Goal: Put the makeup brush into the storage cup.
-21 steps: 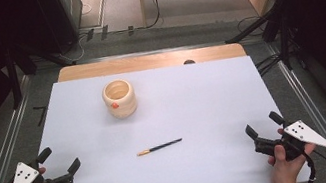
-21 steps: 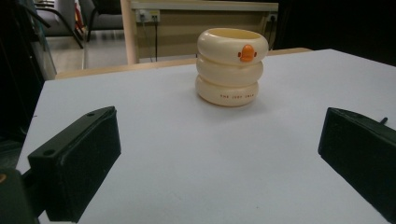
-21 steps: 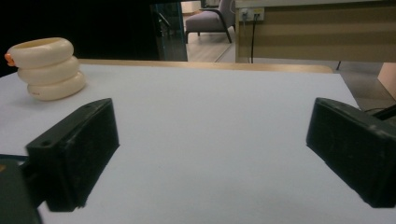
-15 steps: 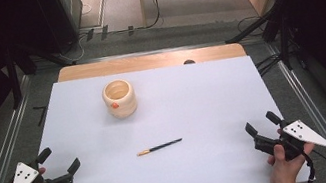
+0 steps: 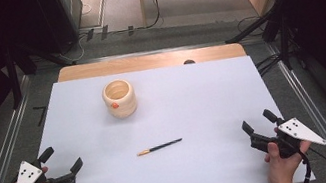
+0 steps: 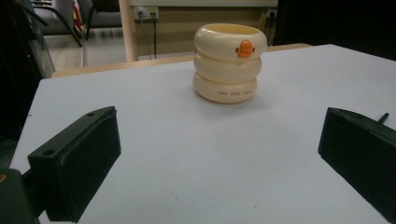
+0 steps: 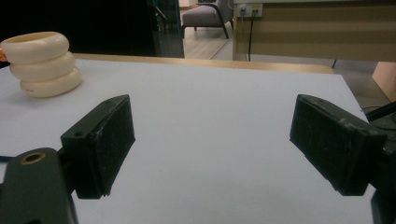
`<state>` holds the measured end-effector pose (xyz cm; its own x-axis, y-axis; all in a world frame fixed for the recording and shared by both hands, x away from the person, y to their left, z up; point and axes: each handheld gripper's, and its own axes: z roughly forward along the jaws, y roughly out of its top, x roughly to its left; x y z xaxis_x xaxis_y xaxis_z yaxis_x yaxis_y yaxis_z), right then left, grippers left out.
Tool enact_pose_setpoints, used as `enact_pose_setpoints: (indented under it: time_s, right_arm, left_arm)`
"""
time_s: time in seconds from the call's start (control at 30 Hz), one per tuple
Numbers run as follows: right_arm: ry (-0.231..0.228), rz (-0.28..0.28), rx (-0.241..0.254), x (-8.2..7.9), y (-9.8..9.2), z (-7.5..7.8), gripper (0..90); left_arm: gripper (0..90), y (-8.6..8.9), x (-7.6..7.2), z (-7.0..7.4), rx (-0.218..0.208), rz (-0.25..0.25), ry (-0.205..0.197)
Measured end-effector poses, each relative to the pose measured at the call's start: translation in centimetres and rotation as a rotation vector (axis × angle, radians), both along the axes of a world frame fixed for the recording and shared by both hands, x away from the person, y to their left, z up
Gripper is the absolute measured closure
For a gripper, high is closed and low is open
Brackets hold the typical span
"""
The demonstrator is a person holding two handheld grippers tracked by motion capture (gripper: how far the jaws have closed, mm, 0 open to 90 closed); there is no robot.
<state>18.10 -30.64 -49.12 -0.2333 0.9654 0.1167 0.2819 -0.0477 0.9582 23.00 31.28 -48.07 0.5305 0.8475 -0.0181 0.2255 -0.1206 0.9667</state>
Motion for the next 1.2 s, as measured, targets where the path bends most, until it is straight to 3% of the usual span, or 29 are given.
enact_pose_setpoints:
  time_s: [0.67, 1.2]
  right_arm:
    - [0.034, 0.098, -0.016, 3.5, 3.0, 1.6, 14.7]
    - [0.058, 0.255, -0.051, 6.7, 6.9, 2.7, 19.3]
  left_arm:
    - [0.0, -0.1, 0.0, 0.0, 0.005, -0.005, 0.0]
    - [0.0, 0.0, 0.0, 0.0, -0.002, -0.001, -0.002]
